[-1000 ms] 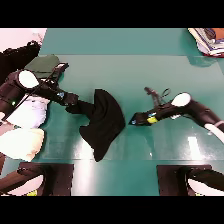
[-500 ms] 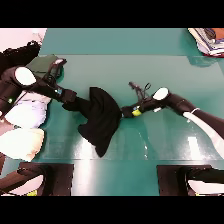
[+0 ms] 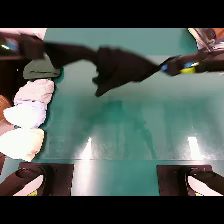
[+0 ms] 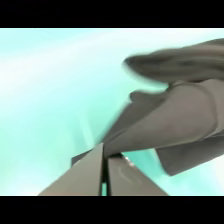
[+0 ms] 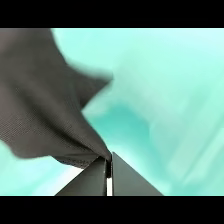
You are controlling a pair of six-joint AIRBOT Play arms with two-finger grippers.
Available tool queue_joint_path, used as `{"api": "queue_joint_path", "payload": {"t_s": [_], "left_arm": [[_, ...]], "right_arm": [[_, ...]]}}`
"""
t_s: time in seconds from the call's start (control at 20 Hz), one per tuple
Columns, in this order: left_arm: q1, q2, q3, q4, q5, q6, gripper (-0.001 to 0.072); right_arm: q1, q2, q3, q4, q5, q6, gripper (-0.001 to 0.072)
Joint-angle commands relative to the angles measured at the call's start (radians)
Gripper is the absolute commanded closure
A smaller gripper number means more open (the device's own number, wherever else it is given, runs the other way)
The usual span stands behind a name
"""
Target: Fold the shirts.
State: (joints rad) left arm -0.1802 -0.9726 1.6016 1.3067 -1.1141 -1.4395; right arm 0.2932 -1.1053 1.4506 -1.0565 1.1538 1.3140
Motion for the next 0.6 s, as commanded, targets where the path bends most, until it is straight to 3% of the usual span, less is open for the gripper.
{"api": "queue_joint_path", "payload": {"t_s": [0.0,0.25,0.45,0.55], "left_arm": [[0.001,0.072,0.074,0.017,0.027,-0.001,0.0684],[0.001,0.053,-0.112,-0.003,-0.107,-0.001,0.0684],[0.001,0.053,-0.482,-0.078,-0.077,0.0,0.0684],[0.001,0.053,-0.665,-0.074,0.013,0.038,0.0684]], "right_arm": [[-0.046,0.114,0.117,-0.108,0.024,0.006,0.0697],[0.039,0.159,-0.037,-0.123,0.055,0.056,0.0697],[0.137,0.154,-0.331,-0.123,-0.013,0.067,0.0697],[0.156,0.14,-0.439,-0.124,-0.058,0.066,0.0697]]}}
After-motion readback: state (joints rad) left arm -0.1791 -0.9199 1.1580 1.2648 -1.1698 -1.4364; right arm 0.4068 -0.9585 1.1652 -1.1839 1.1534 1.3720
